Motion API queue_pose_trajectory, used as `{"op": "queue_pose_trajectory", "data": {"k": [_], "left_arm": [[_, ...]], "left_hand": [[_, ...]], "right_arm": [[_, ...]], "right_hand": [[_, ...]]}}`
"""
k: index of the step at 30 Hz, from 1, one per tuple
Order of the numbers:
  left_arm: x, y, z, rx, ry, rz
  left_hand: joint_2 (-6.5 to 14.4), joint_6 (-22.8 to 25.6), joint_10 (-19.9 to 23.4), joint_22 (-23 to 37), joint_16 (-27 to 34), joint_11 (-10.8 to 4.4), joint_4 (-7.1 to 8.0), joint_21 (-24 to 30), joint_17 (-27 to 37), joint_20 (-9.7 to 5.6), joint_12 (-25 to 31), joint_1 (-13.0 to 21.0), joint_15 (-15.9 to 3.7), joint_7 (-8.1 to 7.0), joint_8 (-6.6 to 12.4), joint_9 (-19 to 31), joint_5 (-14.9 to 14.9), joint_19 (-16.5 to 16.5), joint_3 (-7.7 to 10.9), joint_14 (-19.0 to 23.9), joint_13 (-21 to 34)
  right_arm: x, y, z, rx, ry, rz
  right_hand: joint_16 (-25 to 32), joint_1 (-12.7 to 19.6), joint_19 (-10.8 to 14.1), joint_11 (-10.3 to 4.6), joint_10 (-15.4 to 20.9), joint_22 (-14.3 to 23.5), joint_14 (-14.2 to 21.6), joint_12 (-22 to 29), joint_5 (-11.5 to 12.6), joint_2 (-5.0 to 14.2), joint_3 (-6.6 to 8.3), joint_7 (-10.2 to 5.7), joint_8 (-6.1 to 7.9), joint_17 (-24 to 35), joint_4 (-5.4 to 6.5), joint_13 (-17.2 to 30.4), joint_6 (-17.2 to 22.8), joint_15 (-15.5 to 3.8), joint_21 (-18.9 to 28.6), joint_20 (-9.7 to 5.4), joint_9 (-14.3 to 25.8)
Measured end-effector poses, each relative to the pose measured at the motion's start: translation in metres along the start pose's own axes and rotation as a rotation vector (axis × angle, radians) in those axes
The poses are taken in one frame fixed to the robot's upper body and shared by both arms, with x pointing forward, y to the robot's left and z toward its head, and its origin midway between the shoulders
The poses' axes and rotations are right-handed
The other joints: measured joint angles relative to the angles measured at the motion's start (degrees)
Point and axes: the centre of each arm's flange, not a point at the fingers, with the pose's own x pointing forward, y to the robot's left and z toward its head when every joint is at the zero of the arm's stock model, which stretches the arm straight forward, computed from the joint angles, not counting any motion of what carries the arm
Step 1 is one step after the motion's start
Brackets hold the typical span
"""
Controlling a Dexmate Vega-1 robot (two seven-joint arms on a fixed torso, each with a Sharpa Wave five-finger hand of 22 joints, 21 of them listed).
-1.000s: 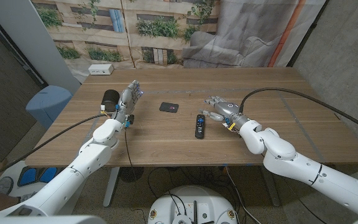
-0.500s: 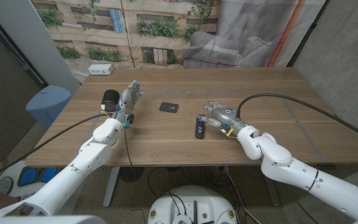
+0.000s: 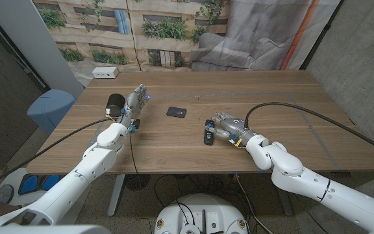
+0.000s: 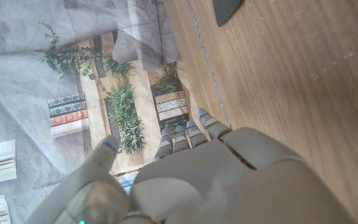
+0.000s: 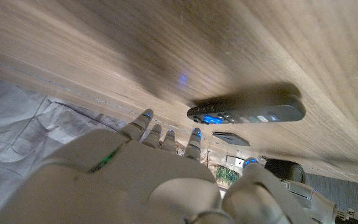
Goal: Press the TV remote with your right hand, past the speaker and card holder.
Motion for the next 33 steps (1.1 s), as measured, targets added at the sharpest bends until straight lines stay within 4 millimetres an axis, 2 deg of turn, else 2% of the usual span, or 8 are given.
{"op": "queue_pose_trajectory", "data": {"k": [14, 19, 29, 33], "left_arm": [[-0.001, 0.001, -0.003, -0.003, 0.008, 0.005], [-0.002, 0.003, -0.005, -0.005, 0.013, 0.009], [0.000, 0.003, -0.007, -0.008, 0.015, 0.010], [0.002, 0.002, -0.007, -0.010, 0.015, 0.009]], "left_hand": [[0.0, 0.0, 0.0, 0.0, 0.0, 0.00, 0.06, 0.0, 0.0, 0.00, 0.0, 0.0, 0.00, 0.01, 0.00, 0.0, 0.0, 0.0, 0.43, 0.0, 0.0], [0.0, 0.0, 0.0, 0.0, 0.0, 0.00, 0.06, 0.0, 0.0, 0.00, 0.0, 0.0, 0.00, 0.01, 0.00, 0.0, 0.0, 0.0, 0.43, 0.0, 0.0], [0.0, 0.0, 0.0, 0.0, 0.0, 0.00, 0.06, 0.0, 0.0, -0.30, 0.0, 0.0, 0.00, 0.01, 0.00, 0.0, 0.0, 0.3, 0.42, 0.0, 0.0], [0.0, 0.0, 0.0, 0.0, 0.0, 0.01, 0.06, 0.0, 0.0, -0.30, 0.0, 0.0, 0.00, 0.01, 0.00, 0.0, 0.0, 0.3, 0.42, 0.0, 0.0]], "right_arm": [[0.006, 0.008, 0.003, 0.012, -0.013, 0.040], [0.007, 0.010, 0.003, 0.016, -0.014, 0.051], [0.008, 0.012, 0.002, 0.022, -0.007, 0.062], [0.007, 0.013, 0.001, 0.023, -0.004, 0.066]], "right_hand": [[0.0, 0.0, -0.2, 0.00, 0.0, 0.0, -0.2, 0.0, 0.3, 0.00, 0.09, 0.00, -0.22, 0.0, 0.39, 0.0, 0.0, -0.23, 0.0, -0.21, -0.2], [0.0, 0.0, -0.2, -0.32, -0.3, 0.0, -0.4, 0.2, 0.3, 0.00, 0.08, 0.29, -0.04, 0.0, 0.87, 0.0, 0.3, -0.01, 0.0, -0.21, -0.2], [0.4, 0.0, -0.2, -0.32, -0.3, 0.0, -0.4, 0.2, 0.3, 0.00, 0.09, 0.34, -0.03, 0.0, 0.87, 0.0, 0.3, -0.01, 0.0, -0.21, -0.2], [0.4, 0.0, -0.2, -0.31, -0.3, 0.0, -0.4, 0.2, 0.3, 0.00, 0.15, 0.34, -0.04, 0.0, 1.28, 0.0, 0.3, -0.01, 0.0, -0.21, -0.2]]}}
